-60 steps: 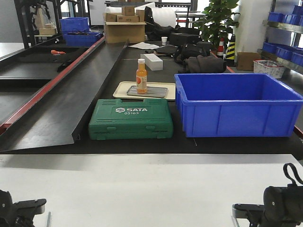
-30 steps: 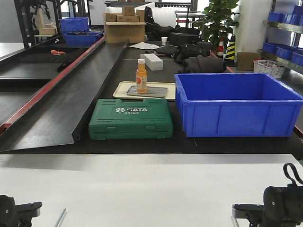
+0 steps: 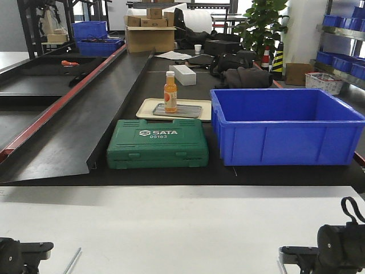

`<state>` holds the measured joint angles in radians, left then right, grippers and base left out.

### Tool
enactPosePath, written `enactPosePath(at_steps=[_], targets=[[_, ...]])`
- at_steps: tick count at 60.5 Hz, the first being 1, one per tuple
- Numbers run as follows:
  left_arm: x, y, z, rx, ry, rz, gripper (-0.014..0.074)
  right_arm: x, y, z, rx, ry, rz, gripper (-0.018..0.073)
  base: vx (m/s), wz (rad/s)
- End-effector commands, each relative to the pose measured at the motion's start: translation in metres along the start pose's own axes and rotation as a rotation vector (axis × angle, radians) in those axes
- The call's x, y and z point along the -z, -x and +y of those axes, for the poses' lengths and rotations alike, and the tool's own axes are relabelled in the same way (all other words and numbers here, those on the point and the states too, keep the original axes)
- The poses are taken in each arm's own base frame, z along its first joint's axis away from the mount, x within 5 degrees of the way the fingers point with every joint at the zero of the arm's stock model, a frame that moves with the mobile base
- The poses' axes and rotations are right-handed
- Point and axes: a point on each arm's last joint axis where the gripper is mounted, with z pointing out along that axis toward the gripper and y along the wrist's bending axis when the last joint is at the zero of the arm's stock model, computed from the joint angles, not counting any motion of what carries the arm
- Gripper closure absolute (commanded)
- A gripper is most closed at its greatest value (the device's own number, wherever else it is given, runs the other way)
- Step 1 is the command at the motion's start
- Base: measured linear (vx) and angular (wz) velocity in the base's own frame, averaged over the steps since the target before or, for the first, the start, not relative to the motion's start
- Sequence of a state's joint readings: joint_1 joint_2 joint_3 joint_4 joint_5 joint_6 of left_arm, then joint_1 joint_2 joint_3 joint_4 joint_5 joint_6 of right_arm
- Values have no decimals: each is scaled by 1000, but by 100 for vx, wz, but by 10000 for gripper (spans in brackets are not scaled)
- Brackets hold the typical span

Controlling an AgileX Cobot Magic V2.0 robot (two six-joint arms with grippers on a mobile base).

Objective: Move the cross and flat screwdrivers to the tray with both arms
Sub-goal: 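Lift both held screwdrivers upright off the table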

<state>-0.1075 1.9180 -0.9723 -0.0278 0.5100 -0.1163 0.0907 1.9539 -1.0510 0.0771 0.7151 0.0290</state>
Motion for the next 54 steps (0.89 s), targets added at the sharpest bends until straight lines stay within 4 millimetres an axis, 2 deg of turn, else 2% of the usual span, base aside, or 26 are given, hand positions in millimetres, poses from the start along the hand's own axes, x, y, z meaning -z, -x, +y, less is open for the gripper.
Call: enactPosePath(at_steps=[1, 14, 25, 33, 54], targets=[[9, 9, -1, -19, 4, -71, 146, 11, 3, 1, -6, 13, -32, 567, 0, 0], [9, 7, -1, -86, 8, -53, 146, 11, 3, 1, -6, 13, -32, 567, 0, 0], [9, 3, 0, -125, 13, -2, 200, 11, 4, 1, -6, 13, -34, 567, 0, 0], [9, -1, 1, -135, 19, 43, 283, 11, 4, 1, -6, 13, -34, 567, 0, 0], [11, -15, 4, -239, 34, 203, 585, 11, 3, 1, -6, 13, -28, 567, 0, 0]])
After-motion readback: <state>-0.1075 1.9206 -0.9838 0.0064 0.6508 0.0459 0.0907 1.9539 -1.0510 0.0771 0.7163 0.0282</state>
